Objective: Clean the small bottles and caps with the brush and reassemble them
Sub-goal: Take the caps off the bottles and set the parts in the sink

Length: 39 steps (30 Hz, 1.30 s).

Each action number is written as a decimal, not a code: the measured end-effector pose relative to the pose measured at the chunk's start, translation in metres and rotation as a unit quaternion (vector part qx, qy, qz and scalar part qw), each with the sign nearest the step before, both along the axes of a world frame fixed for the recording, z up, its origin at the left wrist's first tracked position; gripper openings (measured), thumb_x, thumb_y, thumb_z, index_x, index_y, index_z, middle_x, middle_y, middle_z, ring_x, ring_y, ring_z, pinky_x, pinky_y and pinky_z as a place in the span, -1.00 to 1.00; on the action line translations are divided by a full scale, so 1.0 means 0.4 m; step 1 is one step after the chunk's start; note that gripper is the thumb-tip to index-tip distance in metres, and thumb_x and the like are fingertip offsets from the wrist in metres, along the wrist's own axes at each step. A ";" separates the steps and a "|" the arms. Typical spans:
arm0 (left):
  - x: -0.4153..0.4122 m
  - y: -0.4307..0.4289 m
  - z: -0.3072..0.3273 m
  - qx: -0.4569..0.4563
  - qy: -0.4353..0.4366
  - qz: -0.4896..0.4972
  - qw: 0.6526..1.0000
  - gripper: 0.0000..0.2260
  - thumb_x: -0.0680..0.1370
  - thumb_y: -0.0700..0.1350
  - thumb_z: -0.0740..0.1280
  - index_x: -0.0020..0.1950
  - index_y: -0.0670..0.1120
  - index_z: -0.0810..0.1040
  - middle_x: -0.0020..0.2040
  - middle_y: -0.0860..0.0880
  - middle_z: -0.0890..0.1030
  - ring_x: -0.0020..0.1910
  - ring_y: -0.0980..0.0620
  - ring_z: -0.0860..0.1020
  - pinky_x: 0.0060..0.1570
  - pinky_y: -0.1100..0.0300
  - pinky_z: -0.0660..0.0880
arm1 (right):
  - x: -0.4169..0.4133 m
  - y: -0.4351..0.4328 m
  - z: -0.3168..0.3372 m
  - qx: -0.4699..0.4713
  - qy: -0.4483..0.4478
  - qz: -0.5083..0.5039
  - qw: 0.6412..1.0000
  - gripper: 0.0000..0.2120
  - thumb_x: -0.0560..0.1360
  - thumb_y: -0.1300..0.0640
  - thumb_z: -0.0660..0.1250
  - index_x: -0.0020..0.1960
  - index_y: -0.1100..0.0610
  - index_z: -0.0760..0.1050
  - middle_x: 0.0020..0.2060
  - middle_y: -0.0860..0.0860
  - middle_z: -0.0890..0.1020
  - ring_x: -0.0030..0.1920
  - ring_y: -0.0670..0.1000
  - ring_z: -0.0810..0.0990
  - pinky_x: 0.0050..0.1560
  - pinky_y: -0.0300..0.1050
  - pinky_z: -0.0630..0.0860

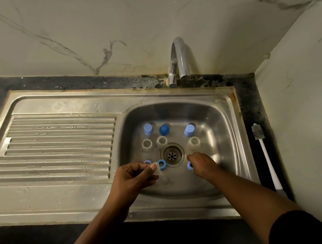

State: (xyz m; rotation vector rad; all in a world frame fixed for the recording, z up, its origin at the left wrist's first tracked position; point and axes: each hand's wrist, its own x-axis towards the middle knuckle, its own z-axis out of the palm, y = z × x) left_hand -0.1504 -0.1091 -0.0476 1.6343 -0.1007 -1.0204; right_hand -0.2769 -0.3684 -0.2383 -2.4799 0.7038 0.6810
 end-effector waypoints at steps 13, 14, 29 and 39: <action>0.005 -0.039 -0.001 -0.011 -0.019 -0.025 0.999 -0.84 0.56 -0.08 0.51 -0.12 -0.16 0.75 -0.12 -0.18 0.75 -0.02 -0.16 0.74 0.16 -0.10 0.66 | -0.013 0.094 0.386 0.209 -0.224 -0.187 0.933 -0.81 0.56 -0.07 0.47 0.10 0.00 0.70 -0.12 -0.10 0.73 -0.08 -0.08 0.72 0.00 -0.07 0.68; 0.004 -0.043 -0.001 -0.011 -0.025 -0.033 0.999 -0.84 0.56 -0.08 0.51 -0.11 -0.17 0.75 -0.12 -0.17 0.75 -0.03 -0.15 0.74 0.16 -0.10 0.67 | -0.017 0.111 0.421 0.247 -0.239 -0.192 0.919 -0.80 0.57 -0.06 0.47 0.12 0.02 0.70 -0.10 -0.08 0.74 -0.07 -0.04 0.74 -0.01 -0.04 0.70; -0.018 -0.056 0.002 -0.035 -0.025 -0.082 0.996 -0.81 0.57 -0.06 0.51 -0.10 -0.19 0.72 -0.15 -0.17 0.74 -0.04 -0.16 0.74 0.17 -0.16 0.66 | -0.051 0.204 0.511 0.185 -0.275 -0.155 0.931 -0.81 0.46 0.03 0.58 0.05 -0.02 0.68 -0.14 -0.15 0.71 -0.08 -0.15 0.70 -0.03 -0.22 0.64; -0.012 -0.040 -0.012 -0.026 0.017 -0.028 0.999 -0.85 0.59 -0.11 0.49 0.10 -0.16 0.73 -0.04 -0.14 0.77 0.04 -0.14 0.74 0.19 -0.07 0.66 | -0.026 0.152 0.474 0.135 -0.234 -0.128 0.954 -0.91 0.48 0.05 0.55 -0.03 -0.02 0.68 -0.20 -0.13 0.71 -0.16 -0.16 0.69 -0.09 -0.22 0.64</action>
